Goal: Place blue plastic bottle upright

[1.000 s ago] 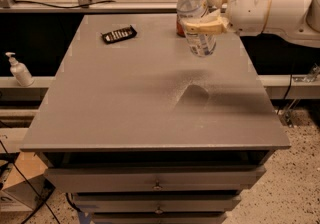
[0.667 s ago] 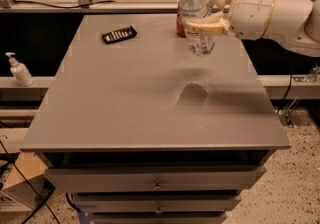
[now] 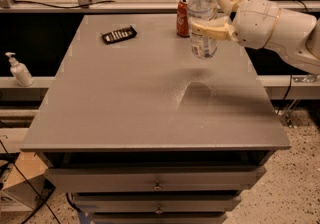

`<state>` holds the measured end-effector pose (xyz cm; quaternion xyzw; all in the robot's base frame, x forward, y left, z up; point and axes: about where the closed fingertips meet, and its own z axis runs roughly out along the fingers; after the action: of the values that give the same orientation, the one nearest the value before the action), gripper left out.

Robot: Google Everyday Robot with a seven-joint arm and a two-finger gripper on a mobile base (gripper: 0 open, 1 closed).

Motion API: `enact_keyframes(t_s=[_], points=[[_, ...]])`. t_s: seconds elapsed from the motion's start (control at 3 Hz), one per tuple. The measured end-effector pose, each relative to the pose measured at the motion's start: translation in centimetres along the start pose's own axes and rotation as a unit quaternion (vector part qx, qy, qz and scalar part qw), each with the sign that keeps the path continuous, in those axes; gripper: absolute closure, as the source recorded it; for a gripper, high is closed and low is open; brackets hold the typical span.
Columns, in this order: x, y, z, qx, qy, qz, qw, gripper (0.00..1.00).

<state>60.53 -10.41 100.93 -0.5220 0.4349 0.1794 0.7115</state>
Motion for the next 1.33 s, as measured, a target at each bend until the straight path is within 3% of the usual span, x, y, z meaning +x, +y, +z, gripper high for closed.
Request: enact_keyframes(t_s=[0.67, 1.33], points=[[2.4, 0.8, -1.5, 0.052, 0.012, 0.042, 0.9977, 1.0], [4.9, 1.6, -2.4, 0.075, 0.012, 0.078, 0.9941, 1.0]])
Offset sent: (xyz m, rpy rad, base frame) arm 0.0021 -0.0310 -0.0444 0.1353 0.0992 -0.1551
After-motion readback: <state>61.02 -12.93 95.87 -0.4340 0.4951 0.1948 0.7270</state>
